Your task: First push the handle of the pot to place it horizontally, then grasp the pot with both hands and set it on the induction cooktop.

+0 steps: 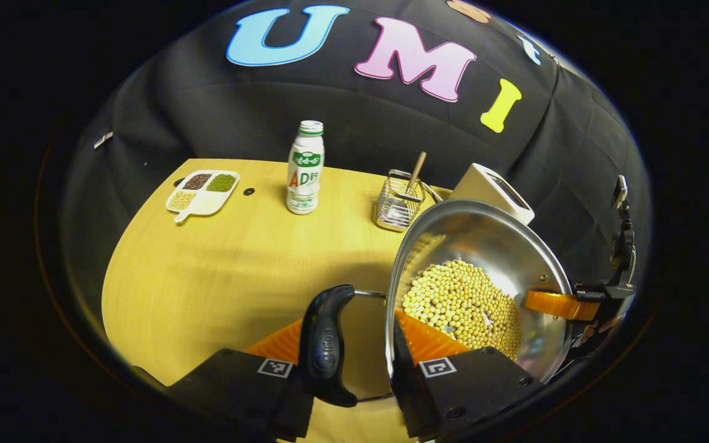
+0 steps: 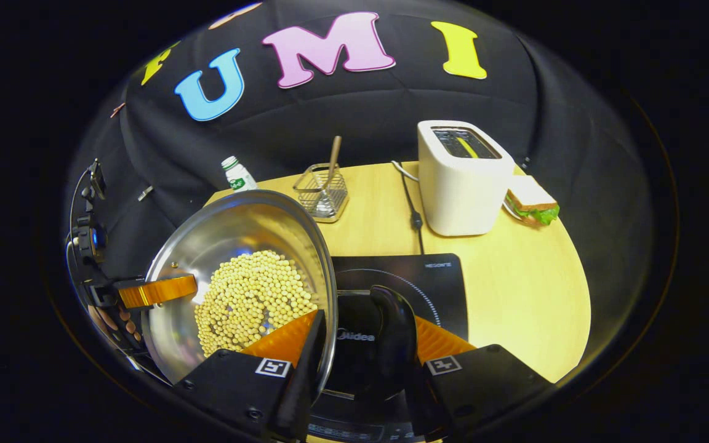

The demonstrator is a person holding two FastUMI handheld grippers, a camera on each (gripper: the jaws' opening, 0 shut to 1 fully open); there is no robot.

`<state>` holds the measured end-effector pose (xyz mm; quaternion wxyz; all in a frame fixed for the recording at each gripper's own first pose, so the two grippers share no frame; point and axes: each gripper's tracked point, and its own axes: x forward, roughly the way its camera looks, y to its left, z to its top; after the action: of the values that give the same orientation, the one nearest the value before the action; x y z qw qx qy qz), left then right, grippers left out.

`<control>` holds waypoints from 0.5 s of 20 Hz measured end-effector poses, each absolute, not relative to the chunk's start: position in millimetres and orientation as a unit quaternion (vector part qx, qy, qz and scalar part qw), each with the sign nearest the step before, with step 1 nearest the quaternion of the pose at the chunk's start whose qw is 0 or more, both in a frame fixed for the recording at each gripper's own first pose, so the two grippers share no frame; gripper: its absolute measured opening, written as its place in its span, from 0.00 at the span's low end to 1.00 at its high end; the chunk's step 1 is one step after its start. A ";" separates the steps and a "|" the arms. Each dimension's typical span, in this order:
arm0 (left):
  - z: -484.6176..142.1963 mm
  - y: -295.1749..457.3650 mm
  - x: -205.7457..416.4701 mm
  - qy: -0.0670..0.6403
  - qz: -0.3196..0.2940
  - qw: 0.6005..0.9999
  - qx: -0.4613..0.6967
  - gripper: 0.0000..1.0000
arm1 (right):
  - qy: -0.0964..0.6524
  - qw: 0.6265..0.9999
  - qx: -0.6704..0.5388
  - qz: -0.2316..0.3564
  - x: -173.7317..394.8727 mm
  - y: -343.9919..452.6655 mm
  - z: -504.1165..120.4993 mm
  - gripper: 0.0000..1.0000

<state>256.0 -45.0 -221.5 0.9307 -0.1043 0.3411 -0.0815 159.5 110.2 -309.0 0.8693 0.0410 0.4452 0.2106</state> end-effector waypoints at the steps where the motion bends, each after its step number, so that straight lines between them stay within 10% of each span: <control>1: -223.4 -53.1 258.7 0.343 -0.083 0.930 -0.104 0.60 | 0.446 0.869 0.041 0.208 162.6 102.0 -310.6 0.60; 10: -256.9 -113.6 264.2 0.368 -0.086 0.919 -0.111 0.60 | 0.467 0.863 0.035 0.187 176.1 43.4 -344.0 0.64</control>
<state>264.2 -113.6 -256.9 0.9191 -0.1111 0.3681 -0.0859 176.1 43.4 -344.0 0.8634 0.0355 0.4673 0.1865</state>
